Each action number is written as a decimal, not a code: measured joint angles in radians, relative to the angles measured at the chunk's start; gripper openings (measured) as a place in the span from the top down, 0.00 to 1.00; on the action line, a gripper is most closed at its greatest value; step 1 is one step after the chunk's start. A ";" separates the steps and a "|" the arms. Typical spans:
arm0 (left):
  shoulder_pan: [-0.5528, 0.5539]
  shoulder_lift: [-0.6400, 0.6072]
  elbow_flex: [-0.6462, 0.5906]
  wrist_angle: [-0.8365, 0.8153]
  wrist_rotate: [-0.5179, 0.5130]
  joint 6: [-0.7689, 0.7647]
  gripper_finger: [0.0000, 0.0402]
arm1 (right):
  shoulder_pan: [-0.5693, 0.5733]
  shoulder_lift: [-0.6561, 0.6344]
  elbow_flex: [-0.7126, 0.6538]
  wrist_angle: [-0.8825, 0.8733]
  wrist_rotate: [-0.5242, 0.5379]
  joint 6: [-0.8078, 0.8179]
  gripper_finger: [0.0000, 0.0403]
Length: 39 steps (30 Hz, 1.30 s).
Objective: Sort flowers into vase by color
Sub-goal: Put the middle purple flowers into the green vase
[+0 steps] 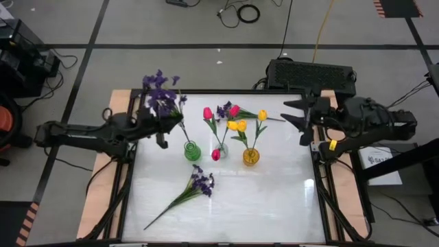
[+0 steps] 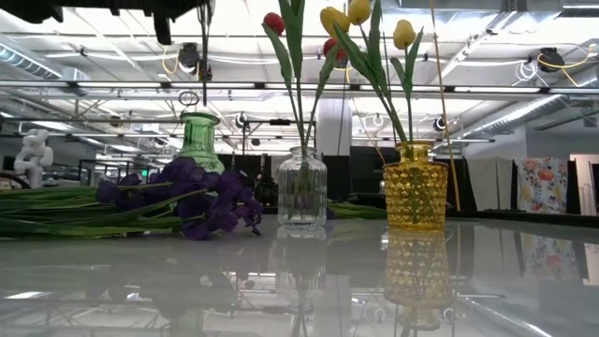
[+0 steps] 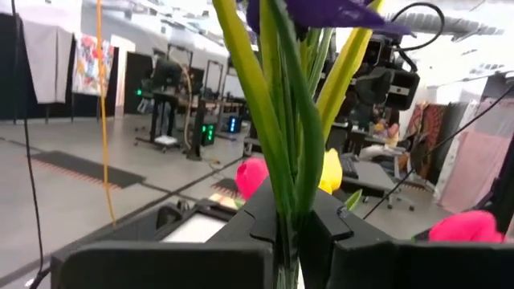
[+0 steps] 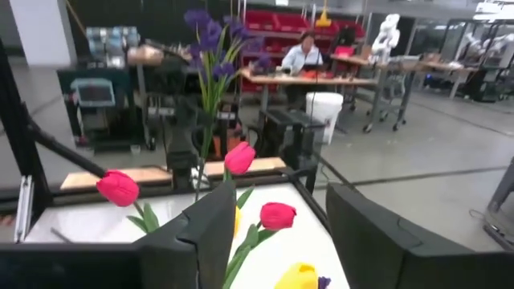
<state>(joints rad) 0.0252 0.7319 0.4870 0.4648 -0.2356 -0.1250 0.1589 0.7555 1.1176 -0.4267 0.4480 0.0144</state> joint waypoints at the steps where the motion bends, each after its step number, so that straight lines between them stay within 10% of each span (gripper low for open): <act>1: 0.003 0.011 0.000 0.000 0.000 -0.001 0.94 | 0.000 -0.024 -0.034 0.028 0.000 0.000 0.54; 24: 0.001 0.161 0.000 -0.108 -0.080 -0.069 0.93 | 0.000 -0.127 -0.221 0.114 -0.008 -0.003 0.55; 39: -0.019 0.196 0.000 -0.183 -0.123 -0.158 0.66 | 0.000 -0.074 -0.221 0.048 0.000 0.067 0.55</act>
<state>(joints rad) 0.0064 0.9276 0.4870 0.2814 -0.3587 -0.2832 0.1589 0.6816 0.8970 -0.3790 0.4477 0.0817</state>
